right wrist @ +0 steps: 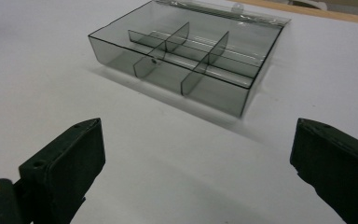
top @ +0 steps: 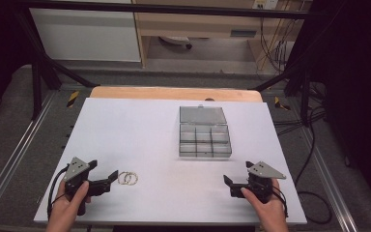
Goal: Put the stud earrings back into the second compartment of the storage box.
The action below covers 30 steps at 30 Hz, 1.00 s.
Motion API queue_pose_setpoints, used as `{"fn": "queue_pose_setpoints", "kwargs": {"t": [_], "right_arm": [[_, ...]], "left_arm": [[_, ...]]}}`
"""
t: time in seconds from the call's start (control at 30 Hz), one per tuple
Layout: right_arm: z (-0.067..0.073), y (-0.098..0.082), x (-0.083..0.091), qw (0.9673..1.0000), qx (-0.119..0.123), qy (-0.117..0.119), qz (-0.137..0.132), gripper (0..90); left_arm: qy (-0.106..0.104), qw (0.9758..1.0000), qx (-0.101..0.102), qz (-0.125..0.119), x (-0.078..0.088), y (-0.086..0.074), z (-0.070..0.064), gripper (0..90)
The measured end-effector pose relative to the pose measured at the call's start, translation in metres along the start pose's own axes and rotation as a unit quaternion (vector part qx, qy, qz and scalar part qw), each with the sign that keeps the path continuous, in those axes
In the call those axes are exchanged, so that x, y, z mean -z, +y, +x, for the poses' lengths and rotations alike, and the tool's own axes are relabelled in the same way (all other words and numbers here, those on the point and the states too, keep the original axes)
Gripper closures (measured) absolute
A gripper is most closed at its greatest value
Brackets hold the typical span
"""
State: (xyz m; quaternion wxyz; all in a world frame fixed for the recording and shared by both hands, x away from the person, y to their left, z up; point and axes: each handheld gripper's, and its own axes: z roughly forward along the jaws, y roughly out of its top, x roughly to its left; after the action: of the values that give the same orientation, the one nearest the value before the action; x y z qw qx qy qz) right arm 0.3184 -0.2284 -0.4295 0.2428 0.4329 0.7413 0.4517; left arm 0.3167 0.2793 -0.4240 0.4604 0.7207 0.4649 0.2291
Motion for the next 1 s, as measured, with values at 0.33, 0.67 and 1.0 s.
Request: {"fn": "queue_pose_setpoints", "kwargs": {"t": [0.33, 0.67, 1.0], "right_arm": [[0.051, 0.010, -0.028, 0.9973, 0.001, 0.065, 0.035, 5.1], [0.116, 0.033, -0.080, 0.9900, 0.036, 0.121, 0.063, 9.6], [0.168, 0.053, -0.130, 0.9813, 0.046, 0.168, 0.081, 36.1]], "left_arm": [[0.004, 1.0000, -0.005, 0.006, 0.000, -0.001, 0.000, 7.3], [0.009, 0.9997, -0.014, 0.017, -0.002, 0.000, 0.001, 6.6], [0.027, 0.9994, -0.007, 0.019, -0.001, -0.001, 0.006, 6.8]]}}
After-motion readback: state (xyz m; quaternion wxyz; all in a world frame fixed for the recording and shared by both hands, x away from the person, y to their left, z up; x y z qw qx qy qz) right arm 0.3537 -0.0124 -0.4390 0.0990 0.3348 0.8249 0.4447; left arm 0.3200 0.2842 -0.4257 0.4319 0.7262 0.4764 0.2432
